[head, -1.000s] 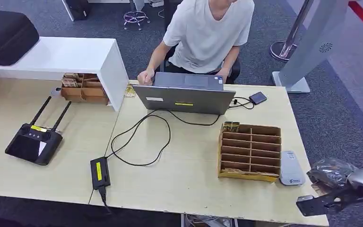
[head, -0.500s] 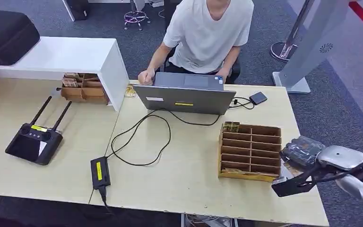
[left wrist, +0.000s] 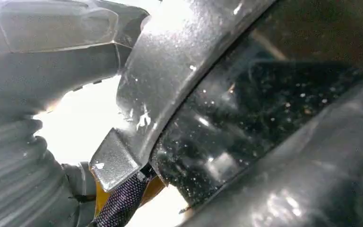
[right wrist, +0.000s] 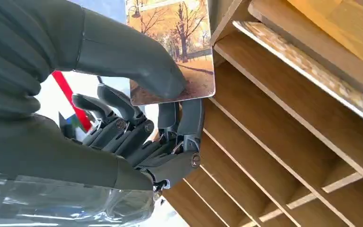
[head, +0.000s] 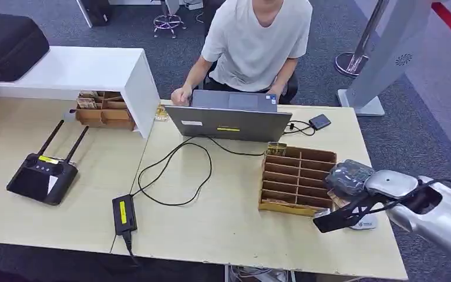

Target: Pass the card to the sensor for recognition and then transmit it.

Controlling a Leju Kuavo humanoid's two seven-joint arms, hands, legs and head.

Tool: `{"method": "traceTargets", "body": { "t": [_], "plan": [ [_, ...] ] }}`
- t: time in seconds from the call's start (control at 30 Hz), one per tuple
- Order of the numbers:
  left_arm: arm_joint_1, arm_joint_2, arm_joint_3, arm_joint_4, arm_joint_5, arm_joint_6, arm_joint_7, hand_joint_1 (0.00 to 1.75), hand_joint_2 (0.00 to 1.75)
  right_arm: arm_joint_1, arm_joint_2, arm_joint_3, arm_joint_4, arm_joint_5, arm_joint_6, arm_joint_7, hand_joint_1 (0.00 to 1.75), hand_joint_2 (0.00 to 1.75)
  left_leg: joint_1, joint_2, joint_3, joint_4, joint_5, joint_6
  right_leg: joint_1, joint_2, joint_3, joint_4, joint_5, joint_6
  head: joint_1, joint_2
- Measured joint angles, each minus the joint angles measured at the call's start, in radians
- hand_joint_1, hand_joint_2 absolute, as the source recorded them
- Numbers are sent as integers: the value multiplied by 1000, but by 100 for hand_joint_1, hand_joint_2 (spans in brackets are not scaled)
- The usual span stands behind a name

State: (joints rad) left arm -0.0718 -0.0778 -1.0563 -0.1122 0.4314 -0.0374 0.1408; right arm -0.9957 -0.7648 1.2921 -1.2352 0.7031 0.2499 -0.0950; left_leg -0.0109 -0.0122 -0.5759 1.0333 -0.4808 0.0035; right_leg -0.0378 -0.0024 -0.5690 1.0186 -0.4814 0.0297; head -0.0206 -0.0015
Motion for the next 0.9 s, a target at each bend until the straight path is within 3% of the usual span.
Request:
{"method": "traceTargets", "body": {
  "t": [0.23,0.7,0.9],
  "plan": [
    [0,0,0,0,0,0,1,0,175,-2,38,0,44,0,-15,-8,175,175,0,0,0,0,0,0,0,0,0,-1,0,0,0,0],
    [0,0,0,0,0,0,2,0,175,1,45,0,79,2,-21,-10,175,175,0,1,2,0,0,0,0,2,2,-1,1,0,0,0],
    [0,0,0,0,6,0,2,0,175,2,46,0,104,69,-46,7,175,175,0,1,2,0,1,1,0,1,2,-1,1,1,0,0]
  ]
}}
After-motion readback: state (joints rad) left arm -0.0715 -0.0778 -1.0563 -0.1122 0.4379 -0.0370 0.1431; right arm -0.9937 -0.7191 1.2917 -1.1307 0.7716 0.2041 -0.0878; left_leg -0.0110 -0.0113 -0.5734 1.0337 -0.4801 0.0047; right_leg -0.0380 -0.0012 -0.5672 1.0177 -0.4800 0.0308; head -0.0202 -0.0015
